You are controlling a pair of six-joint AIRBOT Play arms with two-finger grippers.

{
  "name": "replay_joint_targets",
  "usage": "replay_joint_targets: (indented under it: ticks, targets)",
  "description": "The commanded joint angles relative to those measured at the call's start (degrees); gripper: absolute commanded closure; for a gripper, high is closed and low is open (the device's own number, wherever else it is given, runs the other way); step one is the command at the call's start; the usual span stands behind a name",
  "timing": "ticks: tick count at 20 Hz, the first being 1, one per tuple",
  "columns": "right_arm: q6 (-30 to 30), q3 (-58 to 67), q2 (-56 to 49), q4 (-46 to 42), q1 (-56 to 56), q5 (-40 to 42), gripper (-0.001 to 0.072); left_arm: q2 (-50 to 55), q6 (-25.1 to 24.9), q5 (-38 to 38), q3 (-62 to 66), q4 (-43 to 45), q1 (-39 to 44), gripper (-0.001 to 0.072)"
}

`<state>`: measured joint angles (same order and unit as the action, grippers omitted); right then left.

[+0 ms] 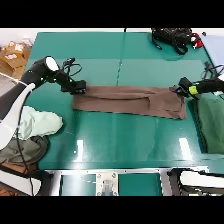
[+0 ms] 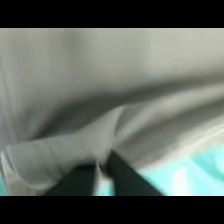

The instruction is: Fold the shirts.

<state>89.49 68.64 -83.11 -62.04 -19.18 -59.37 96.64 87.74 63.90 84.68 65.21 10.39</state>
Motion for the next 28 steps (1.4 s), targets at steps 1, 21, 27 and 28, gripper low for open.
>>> replay_joint_targets:
  ticks: [1,21,27,28]
  targets:
    - [-0.2,4.9,-8.9,0.5,1.4,3.1,0.0685,4.1,-0.2,-8.4,3.2,-1.6,0.0,0.0231]
    - [-29.6,13.2,-23.1,10.6,-14.4,-23.1,0.0012,4.1,2.7,7.9,16.1,-5.7,-9.3,-0.0013]
    - [-26.5,14.8,-26.7,10.6,-12.7,-18.2,0.0181,4.2,1.1,8.1,16.0,-7.4,-8.2,0.0044]
    - [-26.5,15.0,-26.7,10.6,-12.1,-17.6,0.0394,4.2,-0.3,8.0,16.0,-7.4,-7.4,0.0182]
